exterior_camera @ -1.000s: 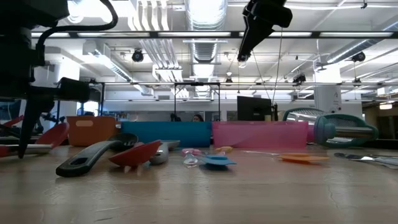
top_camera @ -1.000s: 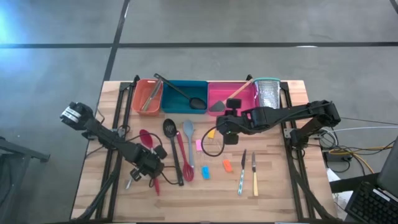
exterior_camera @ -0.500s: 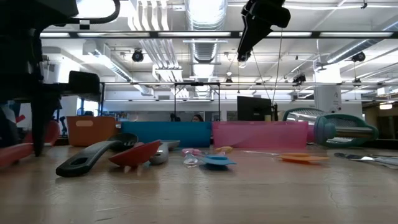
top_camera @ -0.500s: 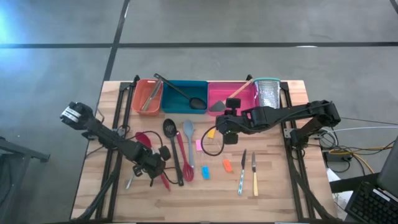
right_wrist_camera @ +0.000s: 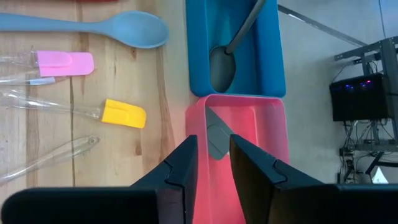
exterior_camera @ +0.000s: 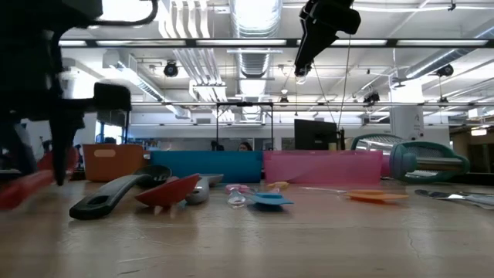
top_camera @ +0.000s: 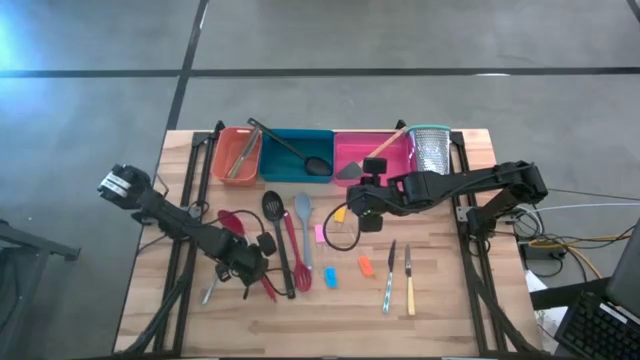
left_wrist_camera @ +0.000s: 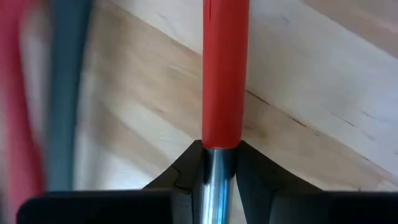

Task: Pick & Place Kitchen Items
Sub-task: Put the red serving spoon into the blue bin

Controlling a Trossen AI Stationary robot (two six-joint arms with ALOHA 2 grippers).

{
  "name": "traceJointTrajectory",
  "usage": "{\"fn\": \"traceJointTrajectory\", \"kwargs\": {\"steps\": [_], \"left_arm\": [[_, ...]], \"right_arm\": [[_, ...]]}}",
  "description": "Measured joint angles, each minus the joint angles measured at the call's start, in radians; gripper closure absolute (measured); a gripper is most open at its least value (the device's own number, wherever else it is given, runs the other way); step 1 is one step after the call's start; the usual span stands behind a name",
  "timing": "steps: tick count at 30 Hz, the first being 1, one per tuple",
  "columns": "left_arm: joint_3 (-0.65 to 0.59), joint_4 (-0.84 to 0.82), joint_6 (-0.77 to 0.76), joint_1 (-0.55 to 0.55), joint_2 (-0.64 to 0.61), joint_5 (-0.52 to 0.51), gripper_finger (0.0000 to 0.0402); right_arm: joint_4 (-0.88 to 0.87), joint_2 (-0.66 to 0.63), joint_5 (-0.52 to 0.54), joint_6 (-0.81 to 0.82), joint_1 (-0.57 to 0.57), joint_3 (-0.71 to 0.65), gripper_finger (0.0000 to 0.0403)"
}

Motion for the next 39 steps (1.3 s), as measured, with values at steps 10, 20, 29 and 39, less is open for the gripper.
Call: {"fn": "traceJointTrajectory", "kwargs": {"steps": [10,20,29,39], "left_arm": [[0.141,-0.195,-0.047,0.000,-0.009,-0.225,0.0330],[0.240,-0.255,-0.286,0.001,-0.058,-0.620,0.0330],[0.253,-0.201,-0.422,0.032,-0.151,-0.994,0.0333],[0.160,0.191,-0.297,0.161,-0.334,-1.066,0.0351]], "right_arm": [[0.000,0.000,0.000,0.001,0.000,0.000,0.0327],[0.000,0.000,0.000,0.004,0.000,0.000,0.0328],[-0.070,-0.003,0.004,0.016,0.000,0.000,0.0317],[-0.225,-0.035,0.114,0.208,0.000,-0.012,0.0335]]}}
